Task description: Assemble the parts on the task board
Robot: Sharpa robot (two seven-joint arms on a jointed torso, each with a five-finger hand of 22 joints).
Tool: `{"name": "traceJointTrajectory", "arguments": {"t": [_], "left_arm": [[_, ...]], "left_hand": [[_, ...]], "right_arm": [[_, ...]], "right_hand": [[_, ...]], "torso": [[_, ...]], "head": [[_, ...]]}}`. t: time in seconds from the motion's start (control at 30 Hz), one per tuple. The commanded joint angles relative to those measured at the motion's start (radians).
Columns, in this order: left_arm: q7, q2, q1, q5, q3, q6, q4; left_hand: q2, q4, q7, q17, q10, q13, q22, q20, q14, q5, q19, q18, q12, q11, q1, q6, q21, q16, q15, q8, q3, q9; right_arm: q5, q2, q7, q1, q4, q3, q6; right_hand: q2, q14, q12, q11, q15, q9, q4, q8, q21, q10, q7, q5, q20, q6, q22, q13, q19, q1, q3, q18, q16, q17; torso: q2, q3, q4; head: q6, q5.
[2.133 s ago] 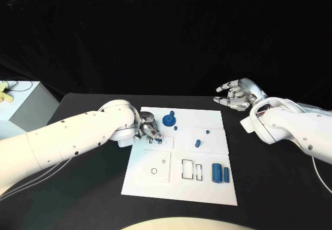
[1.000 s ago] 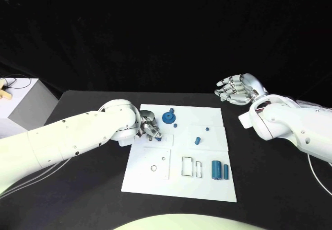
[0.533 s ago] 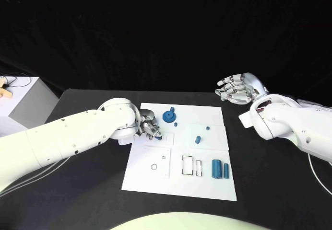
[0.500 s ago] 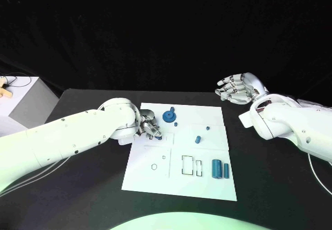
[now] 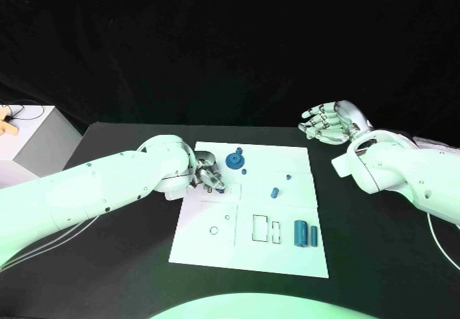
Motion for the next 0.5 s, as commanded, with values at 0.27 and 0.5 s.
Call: {"name": "traceJointTrajectory", "arguments": {"t": [0.27,0.5], "left_arm": [[0.006,0.003,0.0,-0.003,0.0,0.035,0.002],[0.006,0.005,0.0,-0.003,0.0,0.039,0.0]], "left_hand": [[0.008,-0.225,0.001,0.14,0.0,-0.003,0.003,0.0,0.057,0.004,0.006,-0.01,-0.001,-0.001,-0.004,0.009,0.008,0.004,-0.006,0.005,0.227,0.001],[0.008,-0.225,0.001,0.141,0.001,-0.003,0.003,0.0,0.057,0.004,0.006,-0.01,-0.001,-0.001,-0.004,0.009,0.008,0.004,-0.006,0.005,0.227,0.001]], "right_arm": [[-0.001,0.0,0.008,-0.001,-0.001,0.0,0.012],[-0.001,0.0,0.006,-0.002,0.0,0.0,0.013]], "right_hand": [[0.0,0.007,-0.005,0.003,0.0,-0.001,-0.007,0.004,-0.008,0.006,0.011,0.006,0.002,-0.007,-0.004,-0.004,0.008,-0.013,-0.001,0.012,-0.008,-0.003],[0.0,0.007,-0.006,0.004,0.0,-0.002,-0.008,0.004,-0.01,0.006,0.011,0.006,0.003,-0.008,-0.007,-0.006,0.008,-0.014,-0.001,0.012,-0.011,-0.004]], "torso": [[0.0,-0.0006,-0.0003],[0.0,-0.0014,0.0003]], "head": [[-0.001,-0.001],[0.001,-0.003]]}}
